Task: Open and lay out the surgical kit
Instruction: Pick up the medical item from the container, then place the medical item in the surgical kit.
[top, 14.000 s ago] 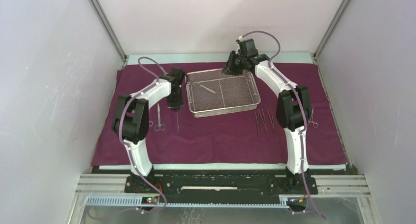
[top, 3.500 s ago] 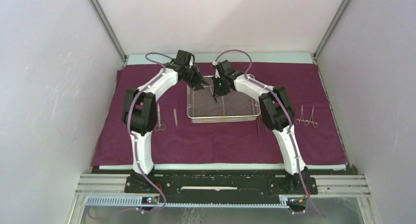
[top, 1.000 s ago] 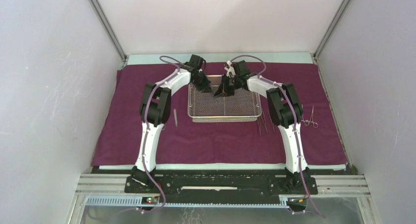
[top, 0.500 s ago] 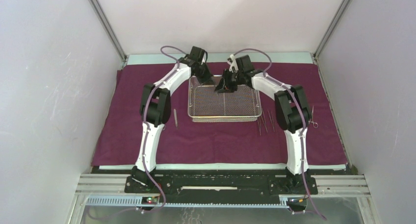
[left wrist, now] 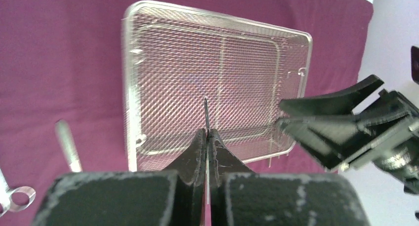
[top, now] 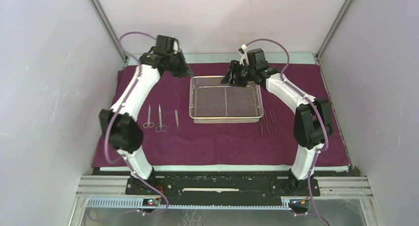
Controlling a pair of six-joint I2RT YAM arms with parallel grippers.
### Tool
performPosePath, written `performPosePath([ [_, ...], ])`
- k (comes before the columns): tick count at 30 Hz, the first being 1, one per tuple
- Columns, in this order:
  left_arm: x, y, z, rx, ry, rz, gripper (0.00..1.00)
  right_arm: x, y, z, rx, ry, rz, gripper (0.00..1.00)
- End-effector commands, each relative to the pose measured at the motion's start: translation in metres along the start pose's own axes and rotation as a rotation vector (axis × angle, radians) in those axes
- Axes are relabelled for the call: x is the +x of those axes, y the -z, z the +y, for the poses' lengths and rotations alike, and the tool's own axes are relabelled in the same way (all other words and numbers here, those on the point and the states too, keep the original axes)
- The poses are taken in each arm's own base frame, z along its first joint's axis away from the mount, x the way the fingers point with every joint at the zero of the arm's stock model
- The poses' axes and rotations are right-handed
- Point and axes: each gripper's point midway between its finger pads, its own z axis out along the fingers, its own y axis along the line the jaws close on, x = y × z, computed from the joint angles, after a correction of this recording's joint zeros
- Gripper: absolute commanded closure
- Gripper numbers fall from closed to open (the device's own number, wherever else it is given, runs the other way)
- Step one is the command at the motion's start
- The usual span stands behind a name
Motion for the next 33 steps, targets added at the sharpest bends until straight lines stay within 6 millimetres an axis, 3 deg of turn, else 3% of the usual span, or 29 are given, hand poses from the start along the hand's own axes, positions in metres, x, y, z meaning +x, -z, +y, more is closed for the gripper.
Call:
performPosePath([
  [1,0.011,0.052,0.057,-0.122,-0.013,-0.034,1.00,-0.002,0.021,-0.011,0.089,0.031,-0.036,0.37],
  [3,0.022,0.063,0.077,-0.170,-0.008,-0.034,1.00,-0.003,0.028,-0.015,0.128,0.040,-0.054,0.35],
  [6,0.039,0.071,0.107,-0.247,-0.011,-0.007,1.00,-0.004,0.037,-0.016,0.154,0.050,-0.076,0.24],
  [13,0.080,0.036,0.144,-0.318,0.006,0.135,1.00,-0.005,0.053,-0.009,0.171,0.078,-0.111,0.23],
  [24,0.104,-0.028,0.170,-0.377,-0.035,0.301,0.96,-0.003,0.069,0.001,0.167,0.099,-0.133,0.22],
  [33,0.112,-0.054,0.179,-0.417,-0.064,0.338,0.90,0.004,0.067,0.007,0.155,0.107,-0.120,0.22],
])
